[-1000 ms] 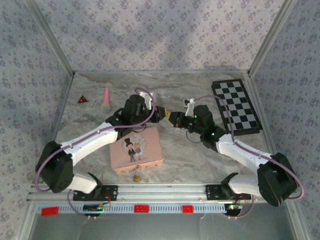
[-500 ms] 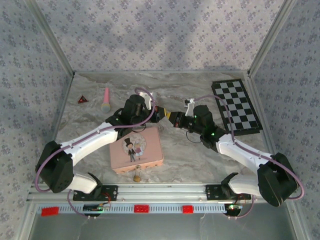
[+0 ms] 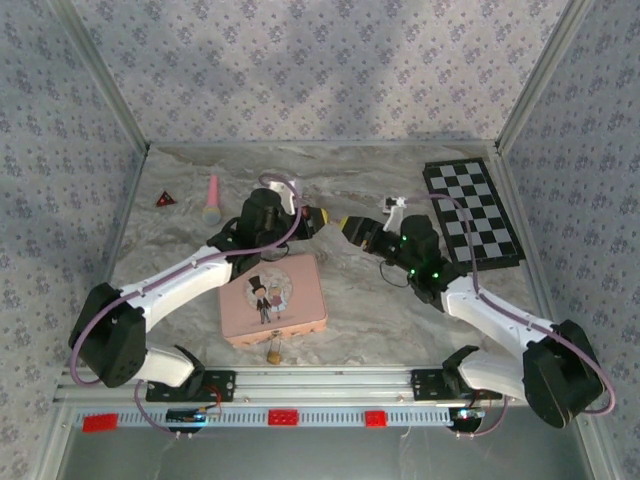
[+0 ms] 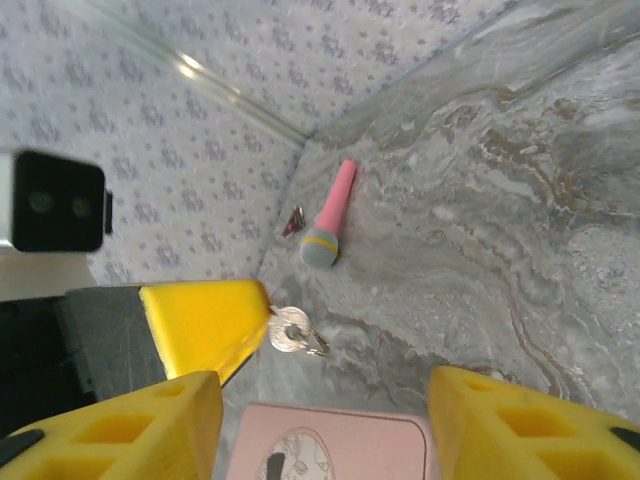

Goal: Unlock the padlock with the key

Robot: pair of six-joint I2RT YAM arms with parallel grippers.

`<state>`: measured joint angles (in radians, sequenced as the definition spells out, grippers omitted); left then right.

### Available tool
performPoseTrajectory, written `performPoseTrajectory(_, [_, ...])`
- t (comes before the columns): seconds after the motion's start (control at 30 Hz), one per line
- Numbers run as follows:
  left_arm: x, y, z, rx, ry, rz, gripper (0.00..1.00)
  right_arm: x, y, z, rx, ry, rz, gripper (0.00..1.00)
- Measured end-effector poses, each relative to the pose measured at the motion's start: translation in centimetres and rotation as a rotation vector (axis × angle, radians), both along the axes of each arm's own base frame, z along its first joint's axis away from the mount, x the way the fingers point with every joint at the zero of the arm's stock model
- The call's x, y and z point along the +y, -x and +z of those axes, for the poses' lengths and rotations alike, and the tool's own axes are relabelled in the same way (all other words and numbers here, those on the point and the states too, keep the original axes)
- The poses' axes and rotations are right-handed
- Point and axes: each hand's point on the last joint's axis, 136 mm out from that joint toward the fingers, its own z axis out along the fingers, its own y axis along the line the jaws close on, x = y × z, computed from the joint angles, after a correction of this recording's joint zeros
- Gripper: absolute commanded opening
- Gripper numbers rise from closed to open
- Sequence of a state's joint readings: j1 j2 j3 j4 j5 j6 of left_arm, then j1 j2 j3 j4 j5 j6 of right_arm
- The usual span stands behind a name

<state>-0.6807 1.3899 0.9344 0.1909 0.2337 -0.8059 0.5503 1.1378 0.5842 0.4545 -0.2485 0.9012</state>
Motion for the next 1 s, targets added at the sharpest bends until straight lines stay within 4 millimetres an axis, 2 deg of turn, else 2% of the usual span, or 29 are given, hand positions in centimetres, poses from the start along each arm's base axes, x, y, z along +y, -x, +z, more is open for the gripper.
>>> performPoseTrajectory(0.13, [0.3, -0.5, 0.7, 0.017, 0.061, 0.013, 0.0, -0.6, -0.3, -0.3, -0.003, -0.073, -0.025, 0.62])
performPoseTrajectory(0.27, [-0.2, -0.3, 2.0, 0.009, 0.121, -0.011, 0.0, 0.2, -0.9, 1.2, -0.038, -0.167, -0.002, 0.62])
performPoseTrajectory(0.5, [-2.0, 1.2, 3.3, 0.017, 0.188, -0.082, 0.0, 0.9, -1.8, 2.4, -0.071, -0.278, 0.07, 0.63])
performPoseTrajectory(0.8, [-3.0, 2.1, 5.3, 0.025, 0.287, -0.123, 0.0, 1.5, -0.9, 4.3, -0.115, -0.311, 0.162, 0.63])
performPoseTrajectory(1.0, [-2.5, 1.7, 5.2, 0.03, 0.287, -0.106, 0.0, 1.4, -0.6, 4.5, -0.113, -0.316, 0.198, 0.58])
